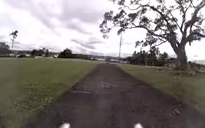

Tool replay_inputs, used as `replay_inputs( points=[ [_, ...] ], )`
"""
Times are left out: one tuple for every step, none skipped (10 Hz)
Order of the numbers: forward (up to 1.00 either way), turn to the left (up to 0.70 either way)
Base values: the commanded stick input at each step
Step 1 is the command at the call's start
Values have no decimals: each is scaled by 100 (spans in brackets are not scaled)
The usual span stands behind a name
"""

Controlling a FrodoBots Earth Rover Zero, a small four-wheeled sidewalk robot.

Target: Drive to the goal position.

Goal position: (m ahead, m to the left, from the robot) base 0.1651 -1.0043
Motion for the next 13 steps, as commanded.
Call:
replay_inputs(
  points=[
    [0,0],
    [0,0],
    [0,0],
    [9,0],
    [10,0],
    [0,0],
    [0,0],
    [0,0],
    [0,0],
    [0,-12],
    [0,-70],
    [0,-70],
    [0,-70]
  ],
)
